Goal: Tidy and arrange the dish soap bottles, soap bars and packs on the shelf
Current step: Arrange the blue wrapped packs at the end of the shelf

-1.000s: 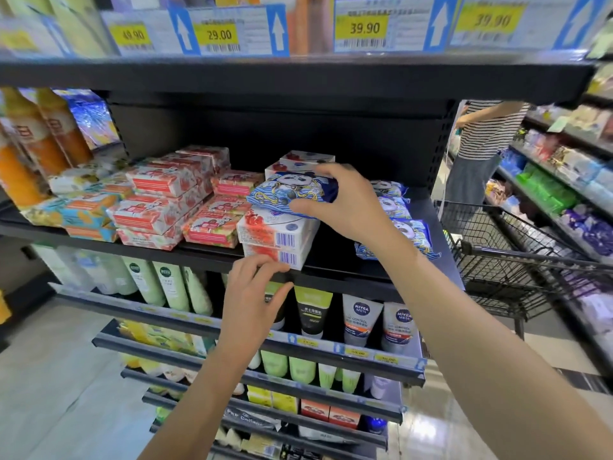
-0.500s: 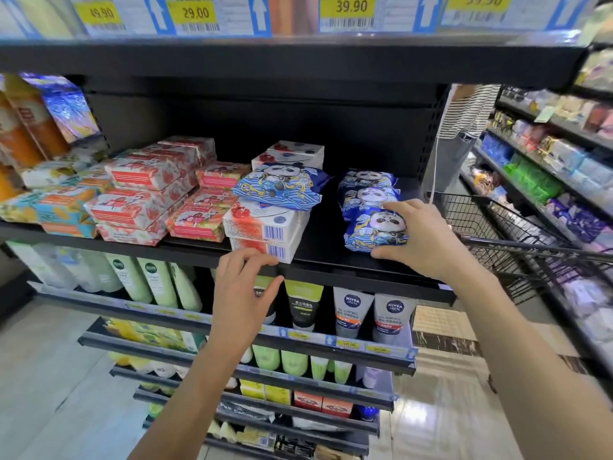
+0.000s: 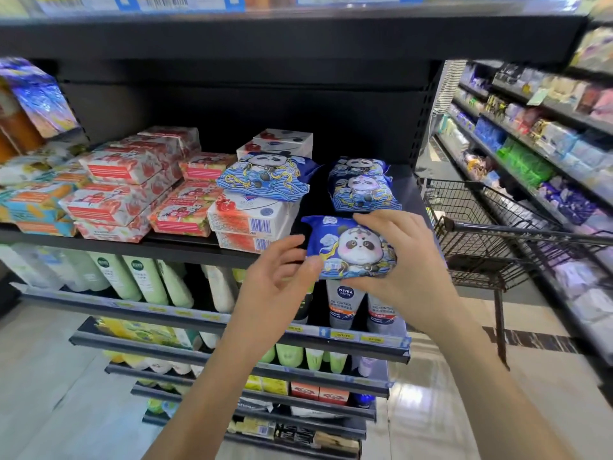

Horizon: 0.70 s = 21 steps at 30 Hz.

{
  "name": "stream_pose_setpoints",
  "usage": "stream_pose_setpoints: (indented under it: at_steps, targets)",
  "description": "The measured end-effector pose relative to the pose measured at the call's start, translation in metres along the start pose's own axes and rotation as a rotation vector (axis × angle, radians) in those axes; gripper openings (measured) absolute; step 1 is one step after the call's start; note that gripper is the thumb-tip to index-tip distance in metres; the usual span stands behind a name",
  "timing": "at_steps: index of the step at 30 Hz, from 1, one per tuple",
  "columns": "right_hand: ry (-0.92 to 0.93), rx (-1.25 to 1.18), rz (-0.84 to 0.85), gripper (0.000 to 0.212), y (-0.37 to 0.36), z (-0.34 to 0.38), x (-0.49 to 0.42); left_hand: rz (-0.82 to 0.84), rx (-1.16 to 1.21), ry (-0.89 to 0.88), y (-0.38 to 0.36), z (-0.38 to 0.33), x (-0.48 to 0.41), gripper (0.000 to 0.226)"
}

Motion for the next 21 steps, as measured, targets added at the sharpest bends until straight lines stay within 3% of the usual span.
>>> stream_pose_setpoints:
  at_steps: [8, 11, 14, 18, 21]
  targets:
    - [0.058, -0.04, -0.066, 0.077, -0.009, 0.026, 0.013, 0.05, 0.261, 0.074, -0.02, 0.0, -0.006, 0.051]
    - [-0.089, -0.269, 0.014, 0.093, -0.009, 0.02, 0.021, 0.044, 0.287, 0.082, -0.019, 0.002, -0.005, 0.048]
    - [-0.268, -0.634, -0.05, 0.096, -0.009, 0.015, 0.032, 0.039, 0.287, 0.08, -0.019, 0.002, -0.005, 0.042]
    - [-0.472, -0.885, -0.086, 0.063, -0.01, 0.013, 0.037, 0.083, 0.274, 0.055, -0.022, 0.0, -0.003, 0.045]
    - [-0.519, -0.968, -0.058, 0.039, -0.008, 0.009, 0.038, 0.099, 0.281, 0.026, -0.027, -0.002, -0.002, 0.045]
Point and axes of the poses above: each hand's wrist, its own x-axis away from the middle knuckle, its own y-axis out of the back of the hand, z = x × y, the point moved 5 cm from there along -x, towards the middle knuckle, and after that the axes turned 9 degrees about z, right-handed, at the moved point
